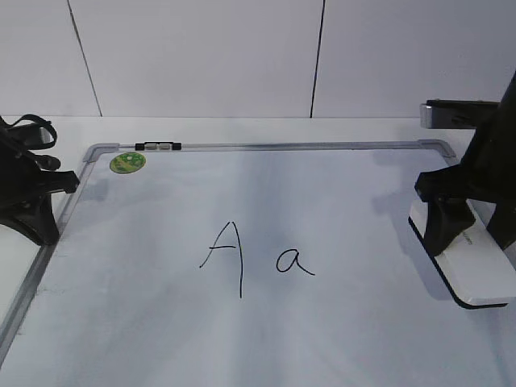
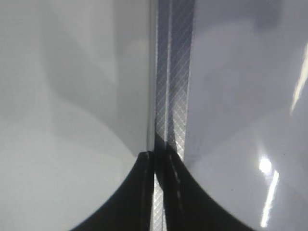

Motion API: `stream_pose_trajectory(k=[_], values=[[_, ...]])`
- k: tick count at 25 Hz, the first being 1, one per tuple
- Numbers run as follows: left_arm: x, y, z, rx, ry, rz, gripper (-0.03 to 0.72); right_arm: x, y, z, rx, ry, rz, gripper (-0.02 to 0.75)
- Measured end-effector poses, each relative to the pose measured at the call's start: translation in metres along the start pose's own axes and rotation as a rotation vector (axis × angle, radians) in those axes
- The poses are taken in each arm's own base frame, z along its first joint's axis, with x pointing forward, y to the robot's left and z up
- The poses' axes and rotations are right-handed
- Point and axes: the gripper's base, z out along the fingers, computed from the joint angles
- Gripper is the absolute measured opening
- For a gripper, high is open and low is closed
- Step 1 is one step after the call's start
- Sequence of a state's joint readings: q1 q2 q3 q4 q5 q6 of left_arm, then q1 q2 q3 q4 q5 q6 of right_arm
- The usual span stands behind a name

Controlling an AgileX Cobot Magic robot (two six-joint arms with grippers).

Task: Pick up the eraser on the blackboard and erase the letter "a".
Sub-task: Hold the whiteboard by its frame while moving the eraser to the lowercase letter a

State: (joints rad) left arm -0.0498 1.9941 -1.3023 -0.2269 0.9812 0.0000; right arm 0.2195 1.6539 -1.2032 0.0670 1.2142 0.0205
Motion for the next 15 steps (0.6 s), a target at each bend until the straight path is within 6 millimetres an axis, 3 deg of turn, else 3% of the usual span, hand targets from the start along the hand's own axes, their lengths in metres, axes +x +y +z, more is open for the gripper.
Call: stream_pose_trajectory(k=[9, 15], values=[[0.0, 0.0, 0.0, 0.0, 0.0, 0.0, 0.021, 0.0, 0.004, 0.0, -0.04, 0.001, -0.007, 0.538], [0.0, 0.0, 0.0, 0.002, 0.0, -0.001, 0.021, -0.002, 0.023, 0.001, -0.032, 0.004, -0.074, 0.538]])
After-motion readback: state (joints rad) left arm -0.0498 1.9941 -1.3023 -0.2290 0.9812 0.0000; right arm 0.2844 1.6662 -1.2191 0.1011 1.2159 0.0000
